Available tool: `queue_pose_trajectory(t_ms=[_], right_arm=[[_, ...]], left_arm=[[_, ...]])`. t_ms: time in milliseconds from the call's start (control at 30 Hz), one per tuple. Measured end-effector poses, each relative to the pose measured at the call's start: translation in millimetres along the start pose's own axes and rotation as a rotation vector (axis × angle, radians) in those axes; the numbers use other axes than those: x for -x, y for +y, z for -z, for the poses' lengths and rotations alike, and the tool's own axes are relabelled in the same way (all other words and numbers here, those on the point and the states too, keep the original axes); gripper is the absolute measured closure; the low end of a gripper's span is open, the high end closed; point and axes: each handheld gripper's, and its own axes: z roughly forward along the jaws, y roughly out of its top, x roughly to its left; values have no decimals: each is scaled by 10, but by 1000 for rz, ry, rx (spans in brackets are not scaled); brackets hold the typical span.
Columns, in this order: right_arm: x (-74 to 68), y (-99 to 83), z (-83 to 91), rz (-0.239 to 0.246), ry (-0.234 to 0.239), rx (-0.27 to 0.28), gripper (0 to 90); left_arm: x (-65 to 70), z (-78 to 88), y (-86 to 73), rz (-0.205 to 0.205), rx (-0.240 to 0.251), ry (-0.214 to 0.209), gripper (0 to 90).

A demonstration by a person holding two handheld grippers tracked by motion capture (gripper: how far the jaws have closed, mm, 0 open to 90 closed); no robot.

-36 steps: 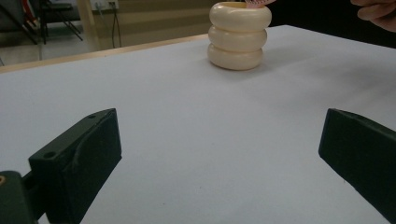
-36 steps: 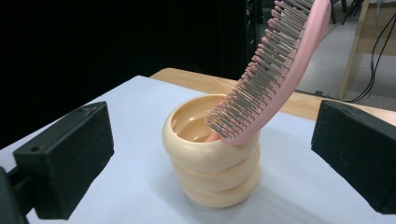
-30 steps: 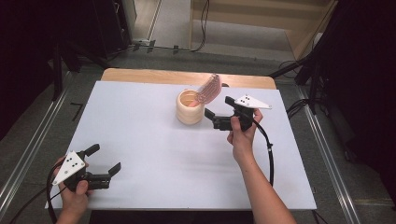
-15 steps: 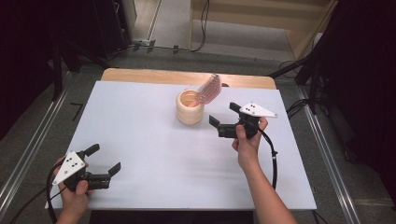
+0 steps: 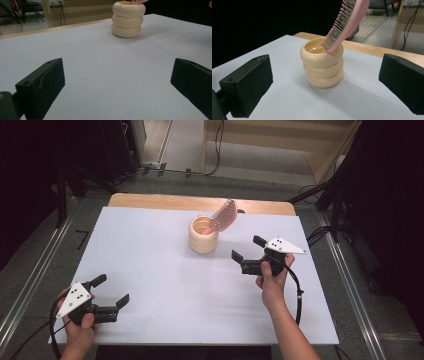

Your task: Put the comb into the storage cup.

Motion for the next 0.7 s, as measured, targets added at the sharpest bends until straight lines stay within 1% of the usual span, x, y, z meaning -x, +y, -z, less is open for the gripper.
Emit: queue_pose_trajectory(t_ms=[700], right_arm=[[97, -170, 320, 1, -26, 11, 0]], left_arm=[[6, -2, -1, -3, 0, -2, 0]])
